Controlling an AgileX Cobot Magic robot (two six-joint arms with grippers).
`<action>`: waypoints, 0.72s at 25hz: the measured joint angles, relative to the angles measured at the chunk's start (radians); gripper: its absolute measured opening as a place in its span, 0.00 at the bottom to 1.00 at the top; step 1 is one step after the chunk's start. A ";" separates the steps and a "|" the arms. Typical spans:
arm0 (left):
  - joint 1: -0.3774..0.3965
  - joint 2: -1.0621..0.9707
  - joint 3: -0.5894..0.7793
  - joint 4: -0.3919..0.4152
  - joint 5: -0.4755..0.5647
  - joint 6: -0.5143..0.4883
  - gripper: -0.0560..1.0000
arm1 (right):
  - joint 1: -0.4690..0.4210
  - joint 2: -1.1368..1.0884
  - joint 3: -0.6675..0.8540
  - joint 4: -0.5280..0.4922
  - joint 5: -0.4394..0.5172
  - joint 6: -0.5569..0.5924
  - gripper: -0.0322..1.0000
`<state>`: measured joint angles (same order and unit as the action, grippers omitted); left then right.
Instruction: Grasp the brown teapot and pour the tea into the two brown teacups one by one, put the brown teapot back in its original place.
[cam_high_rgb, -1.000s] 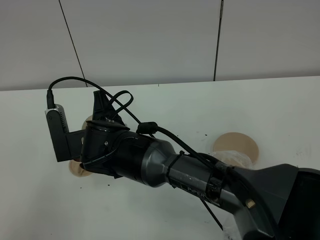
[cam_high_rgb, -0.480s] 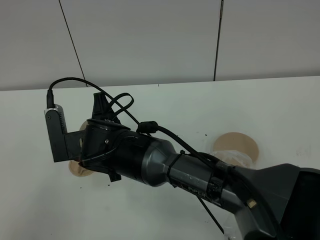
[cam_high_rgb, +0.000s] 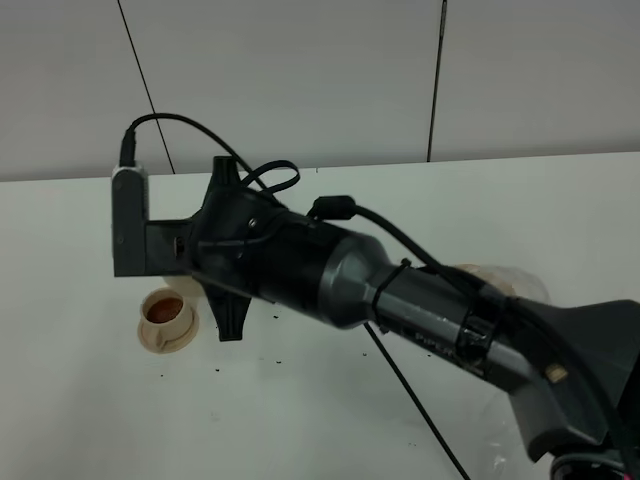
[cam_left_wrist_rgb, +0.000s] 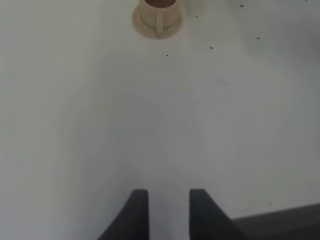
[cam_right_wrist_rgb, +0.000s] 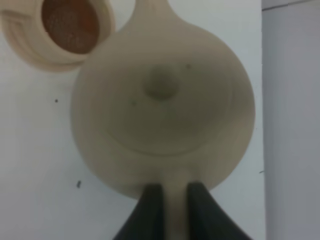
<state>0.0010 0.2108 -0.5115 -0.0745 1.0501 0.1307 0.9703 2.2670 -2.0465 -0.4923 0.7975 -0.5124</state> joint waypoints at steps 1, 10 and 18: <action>0.000 0.000 0.000 0.000 0.000 0.000 0.31 | -0.009 -0.008 0.000 0.029 0.007 -0.010 0.13; 0.000 0.000 0.000 0.000 0.000 0.000 0.31 | -0.118 -0.089 0.000 0.319 0.036 -0.146 0.13; 0.000 0.000 0.000 0.000 0.000 0.000 0.31 | -0.203 -0.094 -0.010 0.545 0.139 -0.282 0.13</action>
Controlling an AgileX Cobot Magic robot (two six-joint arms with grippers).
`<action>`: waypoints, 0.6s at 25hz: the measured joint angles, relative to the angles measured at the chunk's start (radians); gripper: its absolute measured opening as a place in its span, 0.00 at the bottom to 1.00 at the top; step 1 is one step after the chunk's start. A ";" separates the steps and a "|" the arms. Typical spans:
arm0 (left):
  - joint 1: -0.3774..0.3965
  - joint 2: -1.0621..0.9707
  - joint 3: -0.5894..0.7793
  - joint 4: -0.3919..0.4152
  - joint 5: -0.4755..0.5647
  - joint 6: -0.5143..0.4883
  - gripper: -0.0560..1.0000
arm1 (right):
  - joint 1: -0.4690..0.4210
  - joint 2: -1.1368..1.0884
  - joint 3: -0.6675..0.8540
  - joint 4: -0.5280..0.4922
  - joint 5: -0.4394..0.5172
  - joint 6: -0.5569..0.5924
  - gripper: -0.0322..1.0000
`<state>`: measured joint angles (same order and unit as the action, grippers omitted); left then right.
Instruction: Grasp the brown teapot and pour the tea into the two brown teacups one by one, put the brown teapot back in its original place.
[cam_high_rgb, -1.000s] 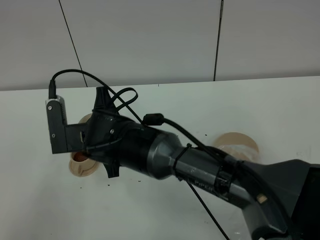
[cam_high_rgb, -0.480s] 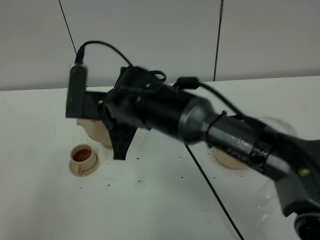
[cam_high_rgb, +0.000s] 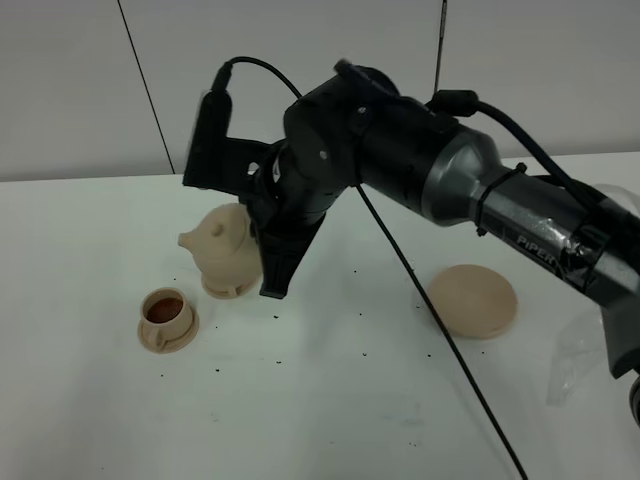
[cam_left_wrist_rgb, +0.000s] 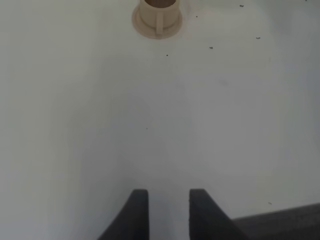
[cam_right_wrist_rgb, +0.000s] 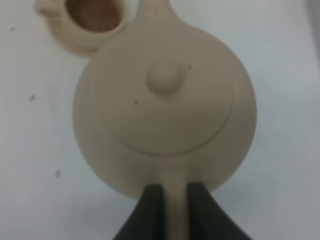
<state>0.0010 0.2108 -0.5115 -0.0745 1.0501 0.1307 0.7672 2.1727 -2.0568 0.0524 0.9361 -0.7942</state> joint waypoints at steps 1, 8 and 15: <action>0.000 0.000 0.000 0.000 0.000 0.000 0.31 | -0.010 0.000 0.000 0.039 0.010 -0.018 0.13; 0.000 0.000 0.000 0.000 0.000 0.000 0.31 | -0.052 0.000 0.000 0.315 0.022 -0.154 0.13; 0.000 0.000 0.000 0.000 0.000 0.000 0.31 | -0.052 0.000 -0.001 0.387 0.008 -0.192 0.13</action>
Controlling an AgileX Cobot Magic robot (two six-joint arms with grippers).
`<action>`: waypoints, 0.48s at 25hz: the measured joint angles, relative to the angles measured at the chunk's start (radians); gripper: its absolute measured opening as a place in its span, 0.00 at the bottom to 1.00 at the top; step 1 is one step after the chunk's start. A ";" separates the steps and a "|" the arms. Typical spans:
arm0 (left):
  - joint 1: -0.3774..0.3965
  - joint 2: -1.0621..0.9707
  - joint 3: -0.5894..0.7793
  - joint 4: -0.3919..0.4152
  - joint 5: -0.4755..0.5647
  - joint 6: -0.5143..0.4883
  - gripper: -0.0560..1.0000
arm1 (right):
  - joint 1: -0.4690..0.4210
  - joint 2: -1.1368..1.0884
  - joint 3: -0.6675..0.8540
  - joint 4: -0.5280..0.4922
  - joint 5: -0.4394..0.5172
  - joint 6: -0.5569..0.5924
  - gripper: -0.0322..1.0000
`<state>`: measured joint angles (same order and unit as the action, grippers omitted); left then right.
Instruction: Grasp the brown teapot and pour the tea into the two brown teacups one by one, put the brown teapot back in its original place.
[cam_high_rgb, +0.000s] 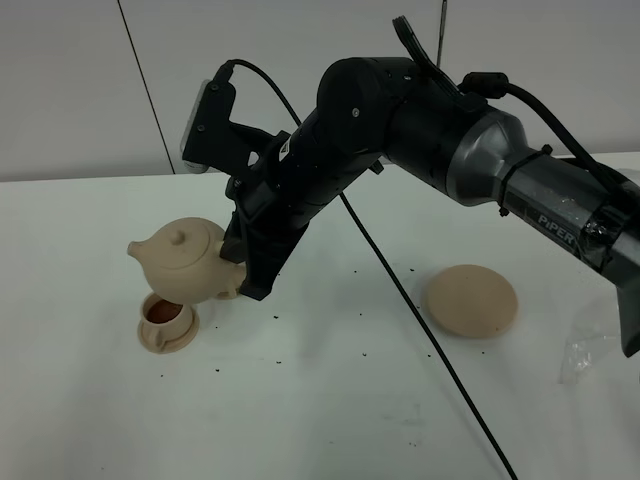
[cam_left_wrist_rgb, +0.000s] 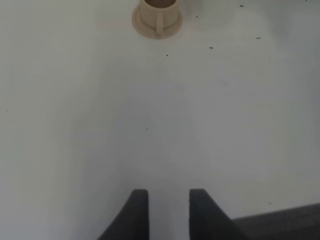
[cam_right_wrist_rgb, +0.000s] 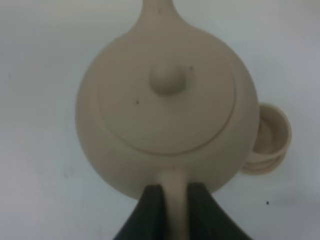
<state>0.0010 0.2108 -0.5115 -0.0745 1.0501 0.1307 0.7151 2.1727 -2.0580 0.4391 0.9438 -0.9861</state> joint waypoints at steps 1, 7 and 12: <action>0.000 0.000 0.000 0.000 0.000 0.000 0.31 | 0.000 0.000 0.000 0.003 0.000 -0.002 0.13; 0.000 0.000 0.000 0.000 0.000 0.000 0.31 | 0.000 0.000 0.000 0.008 0.000 -0.008 0.13; 0.000 0.000 0.000 0.000 0.000 0.000 0.31 | 0.000 0.000 0.000 0.008 -0.001 -0.010 0.12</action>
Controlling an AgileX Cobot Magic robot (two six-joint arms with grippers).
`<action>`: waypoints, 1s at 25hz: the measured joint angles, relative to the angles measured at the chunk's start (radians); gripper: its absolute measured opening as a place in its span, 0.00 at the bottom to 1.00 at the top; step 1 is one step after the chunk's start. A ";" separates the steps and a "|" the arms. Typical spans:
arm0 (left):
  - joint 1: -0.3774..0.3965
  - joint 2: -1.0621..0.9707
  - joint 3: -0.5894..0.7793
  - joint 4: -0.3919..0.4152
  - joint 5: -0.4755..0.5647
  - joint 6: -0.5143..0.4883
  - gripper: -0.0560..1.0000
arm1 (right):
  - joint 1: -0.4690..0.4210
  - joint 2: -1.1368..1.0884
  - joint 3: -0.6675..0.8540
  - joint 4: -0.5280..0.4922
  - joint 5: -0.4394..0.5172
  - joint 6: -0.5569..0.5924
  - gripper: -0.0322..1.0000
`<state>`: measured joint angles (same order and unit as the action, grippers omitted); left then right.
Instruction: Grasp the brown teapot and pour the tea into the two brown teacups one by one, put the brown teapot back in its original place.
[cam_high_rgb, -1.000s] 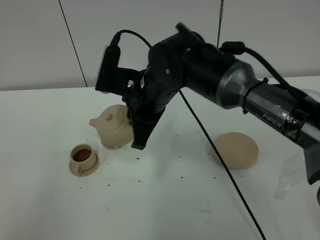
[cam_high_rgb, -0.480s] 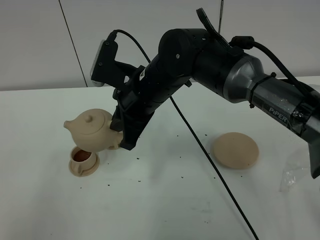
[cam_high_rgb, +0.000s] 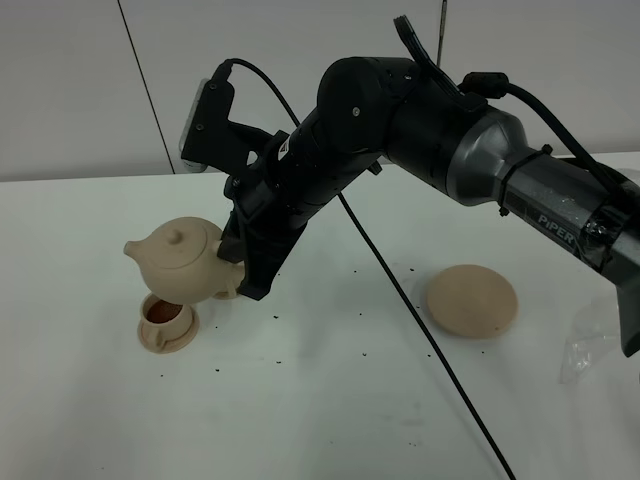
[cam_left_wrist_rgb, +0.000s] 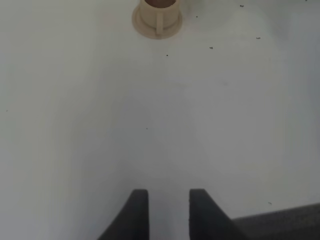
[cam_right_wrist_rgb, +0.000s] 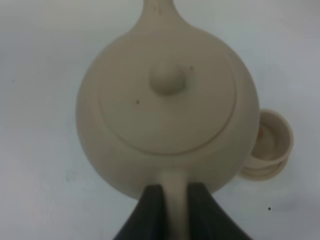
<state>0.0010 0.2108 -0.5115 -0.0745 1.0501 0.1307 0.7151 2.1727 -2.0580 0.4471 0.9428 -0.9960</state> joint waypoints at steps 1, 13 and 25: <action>0.000 0.000 0.000 0.000 0.000 0.000 0.31 | 0.000 0.000 0.000 0.000 -0.004 -0.005 0.12; 0.000 0.000 0.000 0.000 0.000 0.000 0.31 | -0.051 0.008 -0.004 -0.006 -0.047 -0.024 0.12; 0.000 0.000 0.000 0.000 0.000 0.000 0.31 | -0.081 0.178 -0.307 0.004 0.074 -0.020 0.12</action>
<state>0.0010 0.2108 -0.5115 -0.0745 1.0501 0.1307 0.6338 2.3510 -2.3649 0.4507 1.0169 -1.0156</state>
